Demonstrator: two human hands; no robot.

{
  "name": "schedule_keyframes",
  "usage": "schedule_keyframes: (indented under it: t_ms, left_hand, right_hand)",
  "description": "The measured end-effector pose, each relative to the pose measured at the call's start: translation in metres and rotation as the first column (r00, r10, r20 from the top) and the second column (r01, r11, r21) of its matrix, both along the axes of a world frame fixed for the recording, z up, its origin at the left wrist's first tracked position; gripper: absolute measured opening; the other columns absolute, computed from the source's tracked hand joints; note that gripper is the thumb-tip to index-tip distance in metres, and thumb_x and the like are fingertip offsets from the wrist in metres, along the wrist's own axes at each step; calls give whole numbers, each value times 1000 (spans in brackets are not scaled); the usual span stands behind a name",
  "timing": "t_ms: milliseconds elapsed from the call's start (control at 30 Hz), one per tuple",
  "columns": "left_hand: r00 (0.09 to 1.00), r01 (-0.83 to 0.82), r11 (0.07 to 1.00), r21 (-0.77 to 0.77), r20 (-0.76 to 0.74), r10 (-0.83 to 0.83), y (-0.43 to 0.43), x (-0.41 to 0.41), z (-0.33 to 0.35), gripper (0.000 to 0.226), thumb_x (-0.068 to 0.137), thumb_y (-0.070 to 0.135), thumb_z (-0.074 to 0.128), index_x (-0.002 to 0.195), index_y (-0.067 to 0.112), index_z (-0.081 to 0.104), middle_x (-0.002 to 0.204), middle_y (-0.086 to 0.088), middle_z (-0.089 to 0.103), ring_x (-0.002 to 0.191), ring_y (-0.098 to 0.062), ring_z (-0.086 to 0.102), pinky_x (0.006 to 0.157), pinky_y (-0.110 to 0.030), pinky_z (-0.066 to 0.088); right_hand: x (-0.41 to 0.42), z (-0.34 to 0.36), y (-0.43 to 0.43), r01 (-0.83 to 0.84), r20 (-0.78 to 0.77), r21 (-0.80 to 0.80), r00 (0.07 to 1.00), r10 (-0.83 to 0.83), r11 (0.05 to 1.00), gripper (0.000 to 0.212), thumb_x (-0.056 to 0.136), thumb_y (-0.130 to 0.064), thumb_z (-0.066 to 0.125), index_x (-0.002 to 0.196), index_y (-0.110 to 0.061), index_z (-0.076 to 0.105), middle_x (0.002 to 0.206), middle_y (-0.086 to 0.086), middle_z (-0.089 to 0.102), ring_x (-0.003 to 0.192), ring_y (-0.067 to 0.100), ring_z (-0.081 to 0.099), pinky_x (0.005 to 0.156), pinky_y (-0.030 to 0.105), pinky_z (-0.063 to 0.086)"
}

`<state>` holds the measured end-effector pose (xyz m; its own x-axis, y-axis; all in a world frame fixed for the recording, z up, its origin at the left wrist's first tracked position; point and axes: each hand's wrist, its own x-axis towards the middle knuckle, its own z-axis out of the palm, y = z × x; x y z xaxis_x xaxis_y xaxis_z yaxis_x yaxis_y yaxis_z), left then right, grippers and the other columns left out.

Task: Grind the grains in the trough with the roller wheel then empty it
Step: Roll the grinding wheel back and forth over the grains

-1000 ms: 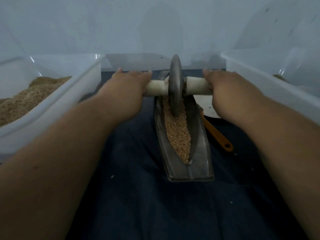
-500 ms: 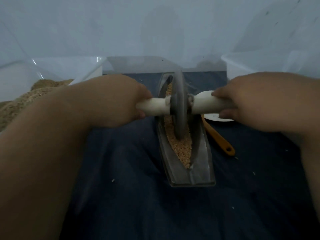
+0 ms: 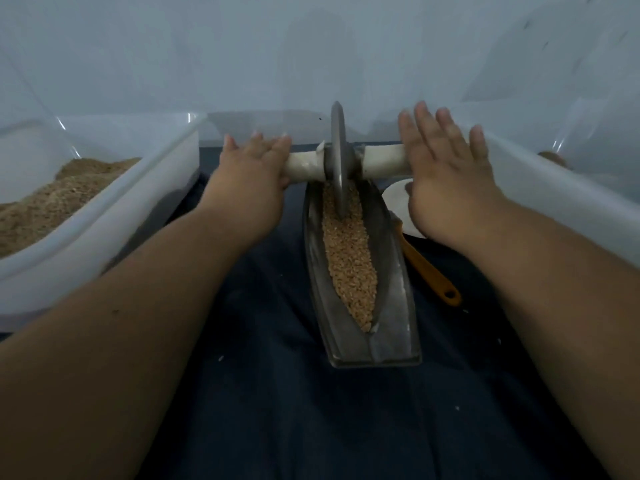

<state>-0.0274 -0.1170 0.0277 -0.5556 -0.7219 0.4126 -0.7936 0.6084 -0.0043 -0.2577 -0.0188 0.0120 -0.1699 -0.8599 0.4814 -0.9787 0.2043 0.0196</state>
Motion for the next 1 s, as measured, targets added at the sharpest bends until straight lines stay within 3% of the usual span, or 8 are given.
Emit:
schedule_keyframes:
  t_ms: [133, 233, 333, 500, 667, 767, 867, 1000]
  left_hand:
    - [999, -4, 997, 77, 45, 1, -3, 5, -1, 61, 100, 27, 46, 152, 9, 20, 151, -15, 37, 139, -32, 31, 115, -45, 17]
    - [997, 9, 996, 85, 78, -16, 4, 13, 11, 42, 96, 32, 51, 136, 19, 47, 126, -11, 58, 112, -32, 55, 93, -42, 44]
    - [970, 61, 997, 48, 232, -71, 18, 21, 30, 25, 91, 41, 57, 109, 25, 61, 99, 0, 65, 85, -21, 56, 73, -34, 44]
    - [907, 130, 980, 152, 380, -180, 41, 42, 53, 37, 78, 59, 60, 110, 42, 66, 86, 15, 64, 75, -2, 54, 63, -20, 38]
    - [911, 124, 972, 199, 365, -191, 27, 38, 47, 35, 84, 53, 57, 115, 39, 65, 90, 14, 66, 75, -2, 54, 65, -25, 39]
    - [980, 154, 986, 63, 118, -161, 12, 25, 27, 35, 93, 36, 57, 128, 33, 59, 117, -1, 67, 103, -23, 60, 84, -34, 42]
    - [997, 75, 996, -56, 25, -74, 6, 9, 5, 55, 99, 24, 47, 151, 17, 29, 153, -10, 37, 142, -28, 29, 116, -45, 15]
    - [989, -2, 993, -117, 144, 19, 3, 6, -10, 79, 99, 34, 42, 153, 11, -11, 162, -9, -5, 148, -29, -9, 118, -51, -8]
  right_hand:
    - [4, 2, 0, -39, -93, -17, 995, 37, 999, 92, 85, -19, 51, 152, -29, -10, 163, -2, -5, 149, 18, -10, 115, 45, -19]
    - [8, 17, 13, -87, -72, 59, 993, 91, 994, 79, 89, -26, 56, 154, -24, 11, 156, 3, 26, 144, 25, 19, 120, 45, 1]
    - [16, 39, 35, -100, -57, 183, 992, 112, 978, 57, 91, -36, 59, 143, -25, 38, 130, 4, 51, 116, 26, 48, 100, 41, 40]
    - [22, 65, 65, -166, 43, 398, 986, 162, 902, 33, 87, -45, 62, 119, -44, 57, 101, -12, 62, 87, 11, 56, 76, 36, 47]
    - [14, 46, 45, -188, 114, 276, 980, 162, 943, 53, 95, -27, 58, 143, -39, 40, 121, -2, 61, 101, 18, 55, 81, 34, 40]
    - [9, 17, 21, -100, 91, 101, 992, 91, 990, 66, 95, -12, 54, 153, -24, 24, 146, 7, 45, 129, 27, 42, 111, 40, 25]
    - [-2, -2, 1, -33, 104, 17, 994, 31, 999, 76, 95, -8, 46, 156, -20, 3, 163, 5, 7, 149, 22, 6, 118, 37, -3]
    - [-6, -8, -6, 11, 117, 38, 993, -16, 999, 86, 95, -21, 49, 153, -27, -15, 163, 0, -11, 149, 20, -12, 116, 39, -11]
